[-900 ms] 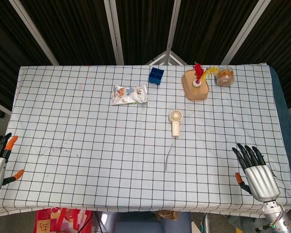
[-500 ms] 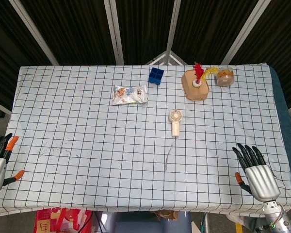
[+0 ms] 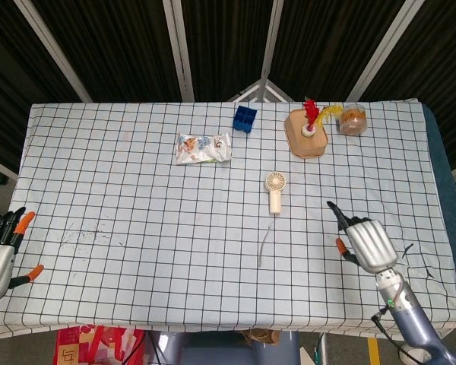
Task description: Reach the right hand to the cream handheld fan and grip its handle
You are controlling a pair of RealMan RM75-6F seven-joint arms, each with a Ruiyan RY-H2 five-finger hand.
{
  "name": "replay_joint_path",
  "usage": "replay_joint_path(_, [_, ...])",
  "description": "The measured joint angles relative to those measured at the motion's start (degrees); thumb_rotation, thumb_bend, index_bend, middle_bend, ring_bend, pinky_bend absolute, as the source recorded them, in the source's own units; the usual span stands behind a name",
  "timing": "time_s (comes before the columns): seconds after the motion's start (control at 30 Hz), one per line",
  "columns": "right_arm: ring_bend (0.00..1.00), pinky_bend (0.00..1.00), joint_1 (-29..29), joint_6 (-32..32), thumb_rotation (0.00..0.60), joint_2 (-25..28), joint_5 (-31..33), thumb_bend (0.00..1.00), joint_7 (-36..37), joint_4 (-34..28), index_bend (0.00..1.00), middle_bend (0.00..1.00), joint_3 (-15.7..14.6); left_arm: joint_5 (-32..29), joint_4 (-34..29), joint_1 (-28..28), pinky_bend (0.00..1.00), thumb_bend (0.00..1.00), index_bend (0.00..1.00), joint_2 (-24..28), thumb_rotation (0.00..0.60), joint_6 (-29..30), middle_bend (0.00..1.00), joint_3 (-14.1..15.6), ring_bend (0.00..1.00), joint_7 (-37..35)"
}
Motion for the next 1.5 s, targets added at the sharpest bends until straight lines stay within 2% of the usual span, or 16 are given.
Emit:
replay_joint_path(0.07, [0.87, 0.83, 3.7, -4.5, 0.600, -1.8, 2.9, 0.62, -1.3, 1.2, 0.00, 0.84, 1.6, -0.2, -0.1, -0.1, 0.00, 0.03, 0.00, 0.2, 0.600, -0.4, 0.00, 0.0, 0.00, -0.3])
replay_joint_path(0.17, [0.88, 0.84, 8.4, -9.3, 0.600, -5.0, 8.0, 0.68, -3.9, 2.9, 0.00, 0.84, 3.6, -0.6, -0.4, -0.3, 0.00, 0.03, 0.00, 0.5, 0.600, -0.8, 0.00, 0.0, 0.00, -0.9])
replay_joint_path(0.5, [0.88, 0.84, 16.0, -16.0, 0.600, -13.9, 19.1, 0.69, -10.6, 8.5, 0.00, 0.84, 5.8, -1.3, -0.4, -0.6, 0.00, 0.03, 0.00, 1.1, 0.600, -1.6, 0.00, -0.2, 0.00, -2.3])
replay_joint_path(0.9, [0.88, 0.84, 19.2, -17.7, 0.600, -21.4, 23.9, 0.69, -11.4, 16.9, 0.00, 0.84, 4.1, -1.9, 0.0, -0.7, 0.00, 0.03, 0.00, 2.0, 0.600, -1.9, 0.00, -0.3, 0.00, -4.6])
replay_joint_path(1.17, [0.88, 0.84, 19.6, -16.7, 0.600, -21.8, 25.1, 0.69, -10.6, 18.1, 0.00, 0.84, 3.5, -2.0, -0.3, -0.7, 0.00, 0.03, 0.00, 2.1, 0.600, -2.1, 0.00, -0.2, 0.00, -4.9])
replay_joint_path(1.5, [0.88, 0.84, 19.3, -15.8, 0.600, -22.0, 25.3, 0.69, -9.5, 18.2, 0.07, 0.84, 2.4, -1.6, -0.5, -0.7, 0.00, 0.03, 0.00, 1.8, 0.600, -1.8, 0.00, -0.1, 0.00, -4.3])
